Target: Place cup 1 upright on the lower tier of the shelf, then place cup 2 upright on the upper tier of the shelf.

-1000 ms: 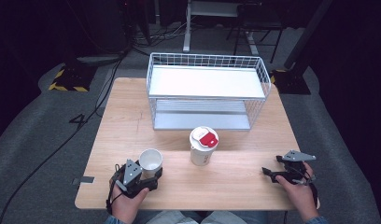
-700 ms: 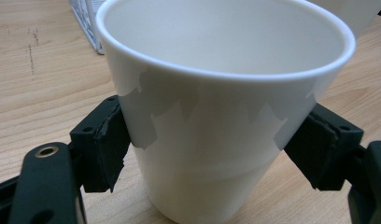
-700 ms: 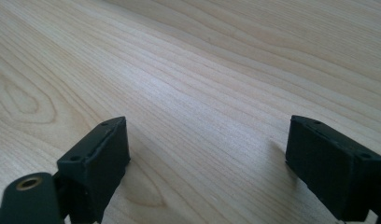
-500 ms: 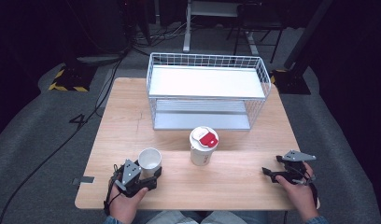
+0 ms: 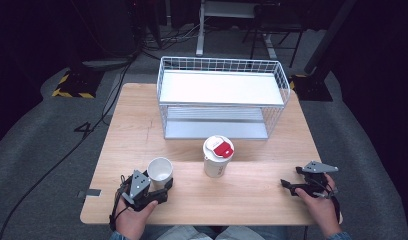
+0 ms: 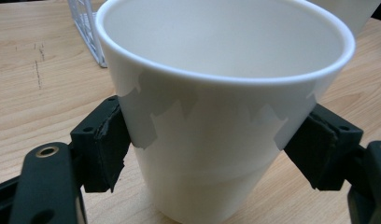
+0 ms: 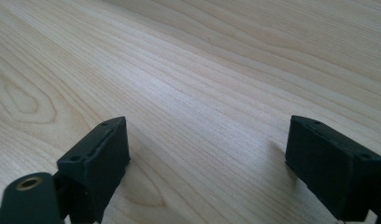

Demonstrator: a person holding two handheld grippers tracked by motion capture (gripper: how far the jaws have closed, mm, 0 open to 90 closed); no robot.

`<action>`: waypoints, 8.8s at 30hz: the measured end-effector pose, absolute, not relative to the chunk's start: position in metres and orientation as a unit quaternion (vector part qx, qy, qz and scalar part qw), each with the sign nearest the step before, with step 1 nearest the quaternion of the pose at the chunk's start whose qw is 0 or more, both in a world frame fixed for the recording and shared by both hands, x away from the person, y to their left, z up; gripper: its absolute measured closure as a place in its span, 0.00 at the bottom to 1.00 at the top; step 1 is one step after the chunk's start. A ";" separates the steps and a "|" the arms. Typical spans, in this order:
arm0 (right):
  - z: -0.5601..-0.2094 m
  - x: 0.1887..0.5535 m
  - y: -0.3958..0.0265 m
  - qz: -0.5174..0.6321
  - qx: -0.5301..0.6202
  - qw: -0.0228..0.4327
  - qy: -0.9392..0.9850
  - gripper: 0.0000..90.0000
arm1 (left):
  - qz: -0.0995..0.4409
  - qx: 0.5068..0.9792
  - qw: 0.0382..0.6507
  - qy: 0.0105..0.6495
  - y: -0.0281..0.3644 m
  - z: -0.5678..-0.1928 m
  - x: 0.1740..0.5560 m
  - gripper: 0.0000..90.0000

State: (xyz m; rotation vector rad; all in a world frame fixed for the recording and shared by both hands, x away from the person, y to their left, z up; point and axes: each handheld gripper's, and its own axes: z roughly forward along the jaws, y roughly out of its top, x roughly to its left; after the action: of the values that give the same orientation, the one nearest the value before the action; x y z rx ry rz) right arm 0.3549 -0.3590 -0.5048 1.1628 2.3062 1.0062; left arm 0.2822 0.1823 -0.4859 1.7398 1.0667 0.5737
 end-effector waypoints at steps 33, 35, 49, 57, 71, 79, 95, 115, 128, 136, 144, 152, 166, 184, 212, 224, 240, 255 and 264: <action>-0.505 0.355 -0.359 0.356 0.414 0.184 0.817 0.15 | 0.228 0.725 0.500 0.415 0.173 -0.432 0.323 0.24; -0.505 0.355 -0.359 0.356 0.414 0.183 0.817 0.15 | 0.228 0.727 0.499 0.412 0.172 -0.431 0.325 0.24; -0.505 0.355 -0.359 0.357 0.415 0.182 0.817 0.14 | 0.223 0.724 0.509 0.408 0.163 -0.425 0.355 0.24; -0.505 0.355 -0.359 0.357 0.415 0.182 0.817 0.14 | 0.235 0.730 0.509 0.390 0.157 -0.421 0.371 0.24; -0.505 0.355 -0.359 0.357 0.415 0.182 0.817 0.14 | 0.248 0.725 0.515 0.385 0.143 -0.418 0.403 0.24; -0.505 0.355 -0.359 0.357 0.415 0.182 0.817 0.14 | 0.262 0.712 0.519 0.395 0.138 -0.419 0.422 0.24; -0.505 0.355 -0.359 0.357 0.415 0.182 0.817 0.14 | 0.262 0.722 0.501 0.399 0.124 -0.433 0.443 0.24; -0.505 0.355 -0.359 0.357 0.415 0.182 0.817 0.14 | 0.283 0.708 0.486 0.426 0.108 -0.453 0.472 0.24; -0.505 0.355 -0.359 0.357 0.415 0.182 0.817 0.14 | 0.278 0.701 0.477 0.451 0.100 -0.467 0.487 0.24; -0.505 0.355 -0.359 0.357 0.415 0.182 0.817 0.14 | 0.268 0.702 0.467 0.466 0.101 -0.475 0.494 0.24; -0.505 0.355 -0.359 0.357 0.415 0.182 0.817 0.14 | 0.262 0.702 0.464 0.473 0.099 -0.476 0.498 0.23; -0.505 0.355 -0.359 0.357 0.415 0.182 0.817 0.14 | 0.267 0.706 0.465 0.462 0.095 -0.474 0.497 0.17; -0.505 0.355 -0.359 0.357 0.415 0.182 0.817 0.14 | 0.274 0.706 0.465 0.458 0.101 -0.467 0.486 0.17; -0.505 0.355 -0.359 0.356 0.415 0.182 0.817 0.14 | 0.278 0.711 0.473 0.439 0.116 -0.440 0.447 0.19; -0.505 0.355 -0.359 0.356 0.415 0.182 0.817 0.14 | 0.254 0.738 0.464 0.420 0.163 -0.425 0.375 0.22; -0.505 0.355 -0.359 0.355 0.417 0.182 0.817 0.14 | 0.246 0.758 0.440 0.415 0.186 -0.436 0.341 0.22; -0.505 0.357 -0.358 0.355 0.415 0.181 0.818 0.14 | 0.184 0.796 0.373 0.440 0.212 -0.477 0.314 0.23; -0.505 0.356 -0.358 0.355 0.416 0.181 0.817 0.14 | 0.169 0.818 0.333 0.438 0.227 -0.504 0.308 0.21; -0.505 0.359 -0.357 0.352 0.424 0.184 0.814 0.13 | 0.163 0.824 0.334 0.429 0.229 -0.504 0.313 0.16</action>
State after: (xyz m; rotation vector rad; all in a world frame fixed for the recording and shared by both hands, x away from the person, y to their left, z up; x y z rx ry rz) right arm 0.3587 -0.3568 -0.5046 1.1965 2.2951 0.9918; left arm 0.3130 0.2291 -0.5044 2.1499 1.1188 0.4243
